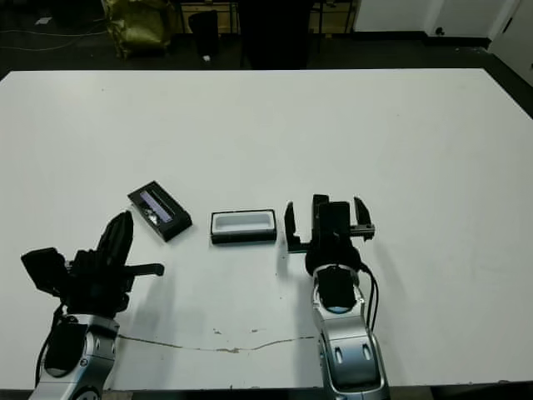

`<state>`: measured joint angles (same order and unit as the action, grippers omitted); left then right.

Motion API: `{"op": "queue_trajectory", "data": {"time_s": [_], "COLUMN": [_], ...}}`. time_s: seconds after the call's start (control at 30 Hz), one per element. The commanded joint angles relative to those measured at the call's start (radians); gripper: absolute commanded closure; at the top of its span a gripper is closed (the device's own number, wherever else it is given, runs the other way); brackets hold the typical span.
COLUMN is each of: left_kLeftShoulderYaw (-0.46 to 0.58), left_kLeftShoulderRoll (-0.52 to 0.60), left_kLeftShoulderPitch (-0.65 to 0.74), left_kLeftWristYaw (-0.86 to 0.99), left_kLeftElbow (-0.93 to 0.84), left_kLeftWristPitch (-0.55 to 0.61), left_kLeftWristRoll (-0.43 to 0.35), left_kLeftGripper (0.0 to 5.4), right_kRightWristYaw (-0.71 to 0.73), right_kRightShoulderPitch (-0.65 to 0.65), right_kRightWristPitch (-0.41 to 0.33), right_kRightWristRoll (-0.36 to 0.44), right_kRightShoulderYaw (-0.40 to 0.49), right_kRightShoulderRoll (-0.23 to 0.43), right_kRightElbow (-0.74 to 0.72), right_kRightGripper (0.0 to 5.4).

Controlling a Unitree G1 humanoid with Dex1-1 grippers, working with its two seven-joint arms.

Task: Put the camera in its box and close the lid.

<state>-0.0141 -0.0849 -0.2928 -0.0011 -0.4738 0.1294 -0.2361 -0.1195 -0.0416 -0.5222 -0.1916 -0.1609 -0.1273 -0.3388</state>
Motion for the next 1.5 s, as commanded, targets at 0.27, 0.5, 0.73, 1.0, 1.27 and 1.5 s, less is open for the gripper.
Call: {"op": "queue_trajectory", "data": {"time_s": [0.27, 0.5, 0.73, 1.0, 1.27, 1.5], "left_kLeftShoulderYaw": [0.004, 0.003, -0.002, 0.003, 0.004, 0.005], "left_kLeftShoulderRoll": [0.010, 0.007, 0.007, 0.009, 0.016, 0.010], "left_kLeftShoulderPitch": [-0.017, -0.019, -0.024, -0.024, -0.023, -0.019], "left_kLeftWristYaw": [-0.003, -0.011, -0.008, -0.010, -0.028, -0.020], "left_kLeftElbow": [0.010, 0.015, 0.003, 0.004, 0.011, 0.001], "left_kLeftWristPitch": [0.019, 0.010, 0.026, 0.030, 0.011, 0.035], "left_kLeftWristRoll": [0.003, 0.000, -0.003, -0.006, -0.003, -0.004], "left_kLeftGripper": [5.40, 5.40, 5.40, 5.40, 5.40, 5.40], "right_kRightWristYaw": [-0.017, -0.014, -0.022, -0.032, -0.035, -0.099], "right_kRightShoulderPitch": [-0.012, -0.018, -0.030, -0.034, -0.009, 0.002], "right_kRightWristPitch": [0.054, 0.062, 0.043, 0.030, 0.056, 0.119], "right_kRightWristRoll": [0.004, 0.003, -0.002, -0.011, 0.080, 0.164], "right_kRightShoulderYaw": [0.016, 0.020, 0.025, 0.021, 0.060, 0.097], "right_kRightShoulderRoll": [0.001, 0.005, 0.001, -0.006, -0.043, -0.089], "right_kRightElbow": [0.085, 0.122, 0.164, 0.201, 0.229, 0.277], "right_kRightGripper": [0.01, 0.01, 0.01, 0.01, 0.66, 2.24]}}
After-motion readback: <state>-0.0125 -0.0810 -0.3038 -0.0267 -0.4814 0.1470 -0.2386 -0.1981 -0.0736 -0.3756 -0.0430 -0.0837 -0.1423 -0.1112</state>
